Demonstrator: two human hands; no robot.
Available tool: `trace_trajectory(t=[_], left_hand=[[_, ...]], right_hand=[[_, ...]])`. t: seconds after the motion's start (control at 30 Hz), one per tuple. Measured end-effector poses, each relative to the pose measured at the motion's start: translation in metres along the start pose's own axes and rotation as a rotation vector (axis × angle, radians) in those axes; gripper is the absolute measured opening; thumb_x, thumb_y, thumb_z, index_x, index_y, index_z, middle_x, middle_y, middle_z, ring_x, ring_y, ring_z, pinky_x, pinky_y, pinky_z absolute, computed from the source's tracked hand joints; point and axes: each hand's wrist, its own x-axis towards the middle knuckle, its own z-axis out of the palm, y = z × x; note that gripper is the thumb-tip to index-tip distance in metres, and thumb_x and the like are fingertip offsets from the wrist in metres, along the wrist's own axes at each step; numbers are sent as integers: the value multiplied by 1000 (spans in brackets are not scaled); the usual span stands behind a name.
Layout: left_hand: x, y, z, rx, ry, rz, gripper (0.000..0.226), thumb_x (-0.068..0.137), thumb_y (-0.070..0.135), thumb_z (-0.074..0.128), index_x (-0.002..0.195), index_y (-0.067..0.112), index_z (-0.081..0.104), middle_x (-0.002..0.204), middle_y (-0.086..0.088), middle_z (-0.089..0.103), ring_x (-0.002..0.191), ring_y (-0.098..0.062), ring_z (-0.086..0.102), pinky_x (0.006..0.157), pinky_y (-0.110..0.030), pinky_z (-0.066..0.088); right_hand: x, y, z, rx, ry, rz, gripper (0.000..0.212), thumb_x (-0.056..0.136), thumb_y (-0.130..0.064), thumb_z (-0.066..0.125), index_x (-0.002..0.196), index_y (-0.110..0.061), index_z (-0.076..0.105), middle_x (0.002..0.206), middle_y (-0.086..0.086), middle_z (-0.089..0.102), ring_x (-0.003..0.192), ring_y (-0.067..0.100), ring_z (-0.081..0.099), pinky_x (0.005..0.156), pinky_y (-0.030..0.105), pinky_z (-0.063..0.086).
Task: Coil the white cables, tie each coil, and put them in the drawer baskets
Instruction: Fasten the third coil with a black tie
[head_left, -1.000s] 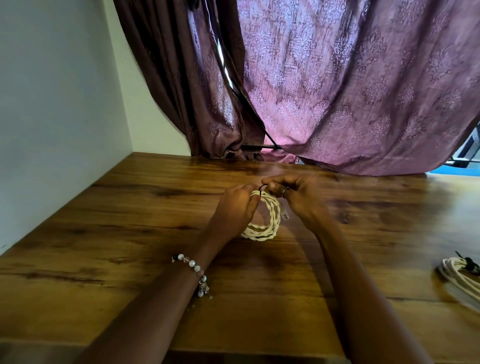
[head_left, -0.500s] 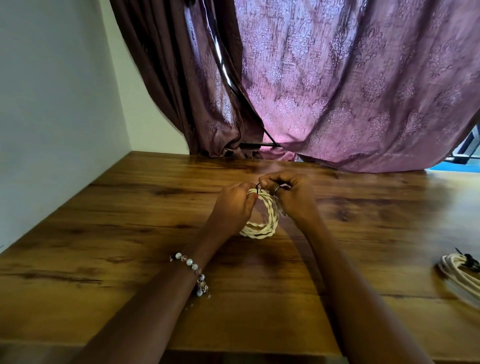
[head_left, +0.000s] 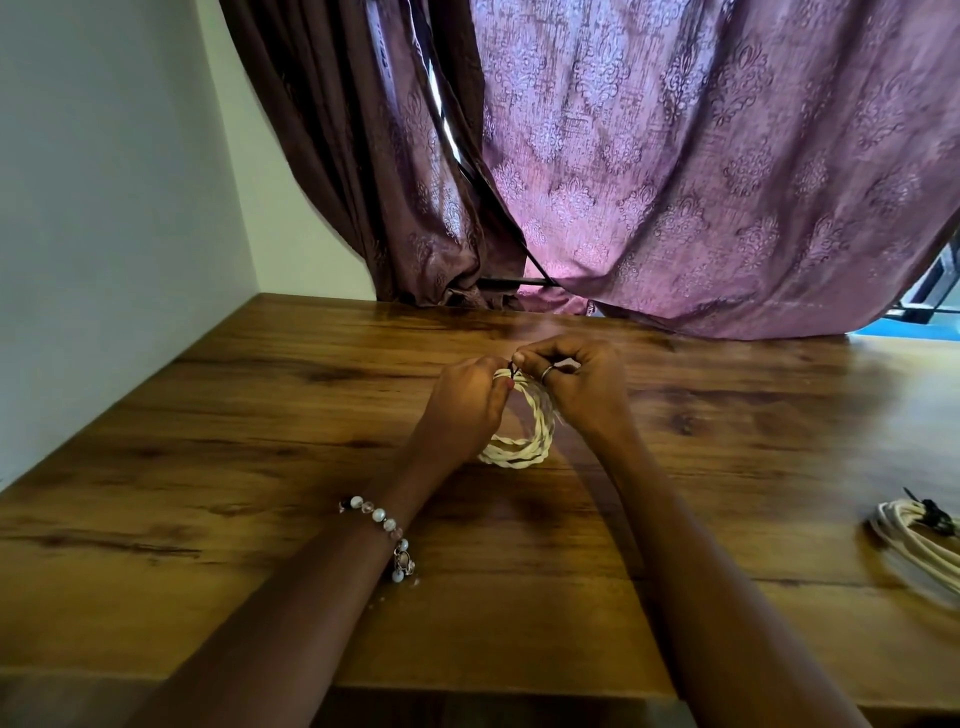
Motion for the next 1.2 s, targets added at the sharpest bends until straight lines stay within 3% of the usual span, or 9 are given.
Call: trace_trajectory(t=[0.37, 0.53, 0.67, 0.77, 0.87, 1.1, 1.2], left_hand=[[0, -3, -1, -12, -33, -6, 34, 92, 21, 47, 113, 1, 65, 105, -19, 69, 97, -32, 62, 80, -32, 42], [0, -3, 0, -26, -7, 1, 26, 94, 13, 53, 115, 2, 64, 108, -18, 68, 100, -31, 61, 83, -31, 40], [-1, -5, -1, -24, 1, 8, 28, 93, 13, 53, 114, -2, 64, 108, -21, 68, 101, -33, 62, 83, -29, 38], [-1, -5, -2, -30, -7, 16, 26, 93, 13, 54, 114, 0, 65, 108, -19, 68, 100, -32, 62, 82, -28, 38], [0, -5, -1, -26, -1, 16, 26, 92, 11, 56, 114, -2, 64, 109, -20, 68, 101, -33, 62, 83, -28, 37], [0, -6, 1, -22, 4, -5, 28, 93, 14, 55, 115, -1, 64, 110, -19, 67, 102, -31, 61, 82, -27, 37], [0, -7, 1, -24, -14, -10, 35, 91, 24, 49, 112, 1, 65, 106, -18, 68, 99, -32, 62, 81, -28, 37]], right_hand=[[-1, 3, 3, -14, -25, -18, 3, 79, -12, 75, 82, -14, 75, 75, 1, 71, 68, 16, 65, 58, 27, 53], [1, 6, 0, 44, -68, 13, 6, 77, -12, 77, 80, -8, 74, 76, 5, 71, 71, 17, 65, 58, 22, 49], [1, 5, -2, 113, -97, 48, 9, 73, -7, 79, 80, -6, 74, 77, 6, 71, 72, 18, 66, 62, 30, 55], [1, 3, -4, 156, -105, 80, 10, 73, -3, 77, 83, -1, 74, 79, 9, 71, 73, 16, 66, 64, 23, 53], [1, 1, -7, 159, -106, 107, 8, 76, -2, 75, 84, -2, 73, 79, 6, 71, 71, 9, 64, 65, 18, 51], [1, 1, -8, 80, -91, 96, 4, 79, -4, 73, 82, -6, 74, 79, 4, 71, 75, 17, 65, 68, 30, 53], [1, 1, -7, 51, -72, 64, 5, 79, -4, 74, 81, -9, 74, 75, -7, 69, 71, 12, 64, 63, 28, 53]])
